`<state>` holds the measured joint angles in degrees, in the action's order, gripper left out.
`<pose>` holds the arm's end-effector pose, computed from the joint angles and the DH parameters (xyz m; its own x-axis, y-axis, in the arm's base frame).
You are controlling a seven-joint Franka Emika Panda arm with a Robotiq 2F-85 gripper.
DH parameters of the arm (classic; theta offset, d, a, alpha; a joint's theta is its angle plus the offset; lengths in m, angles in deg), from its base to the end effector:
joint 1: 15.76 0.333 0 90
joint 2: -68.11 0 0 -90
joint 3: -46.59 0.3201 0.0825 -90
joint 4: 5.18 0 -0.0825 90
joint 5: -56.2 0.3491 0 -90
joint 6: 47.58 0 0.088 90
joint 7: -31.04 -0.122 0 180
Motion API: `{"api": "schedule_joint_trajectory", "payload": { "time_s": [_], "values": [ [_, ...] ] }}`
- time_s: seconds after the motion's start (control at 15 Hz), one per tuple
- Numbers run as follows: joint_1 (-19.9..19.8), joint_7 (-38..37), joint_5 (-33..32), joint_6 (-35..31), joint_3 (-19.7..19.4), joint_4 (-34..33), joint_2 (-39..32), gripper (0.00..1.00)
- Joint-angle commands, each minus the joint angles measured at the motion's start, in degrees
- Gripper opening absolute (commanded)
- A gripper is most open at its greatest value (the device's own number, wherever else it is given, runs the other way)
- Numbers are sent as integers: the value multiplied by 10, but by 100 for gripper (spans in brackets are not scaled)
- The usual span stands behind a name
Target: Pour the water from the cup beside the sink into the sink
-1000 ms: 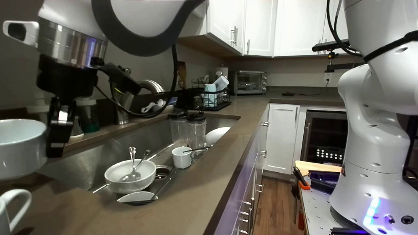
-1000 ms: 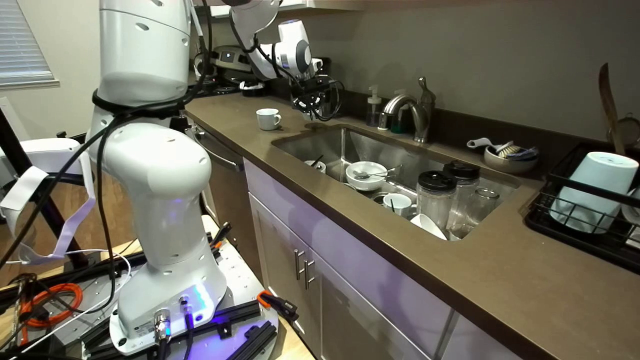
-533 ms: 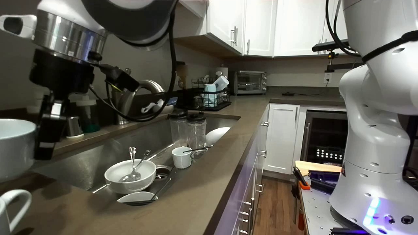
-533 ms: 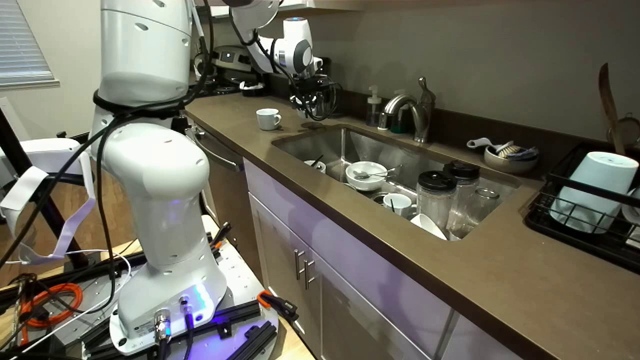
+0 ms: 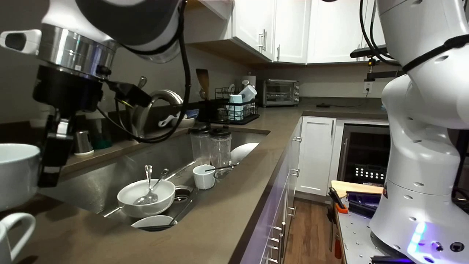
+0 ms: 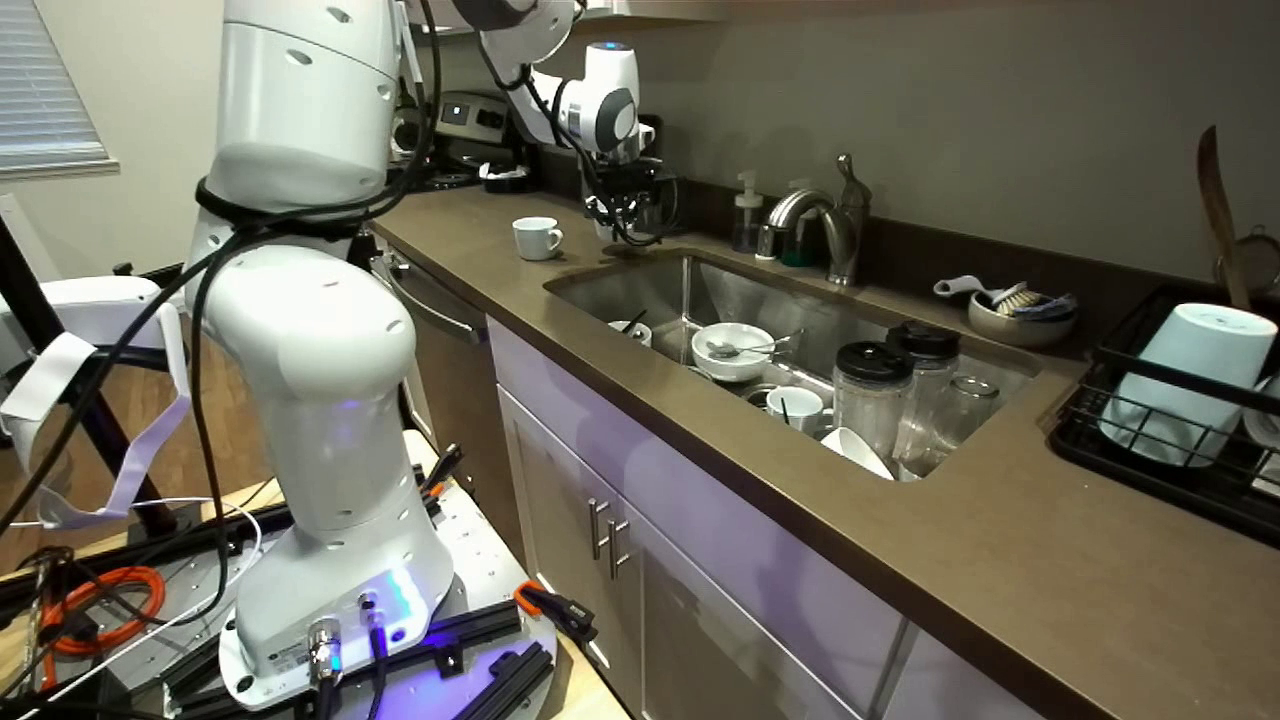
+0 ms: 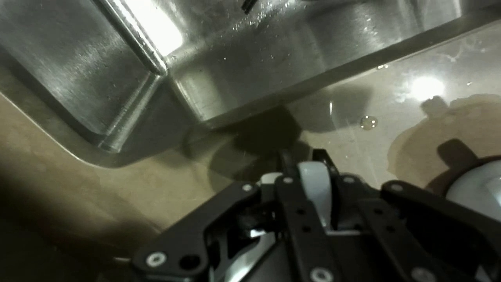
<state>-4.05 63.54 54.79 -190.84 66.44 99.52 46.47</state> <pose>0.5591 0.3190 0.3814 0.4247 0.8475 0.3184 0.8792 -0.4700 0.0781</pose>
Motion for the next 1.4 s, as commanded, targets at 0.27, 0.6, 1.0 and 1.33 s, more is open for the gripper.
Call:
{"api": "schedule_joint_trajectory", "payload": {
  "time_s": [0.27,0.6,1.0,1.33],
  "values": [
    [-5,30,14,72,9,-79,-55,5],
    [0,26,11,107,9,-105,-71,9],
    [9,23,8,134,8,-123,-76,39],
    [17,15,3,150,4,-130,-73,77]
  ]
}}
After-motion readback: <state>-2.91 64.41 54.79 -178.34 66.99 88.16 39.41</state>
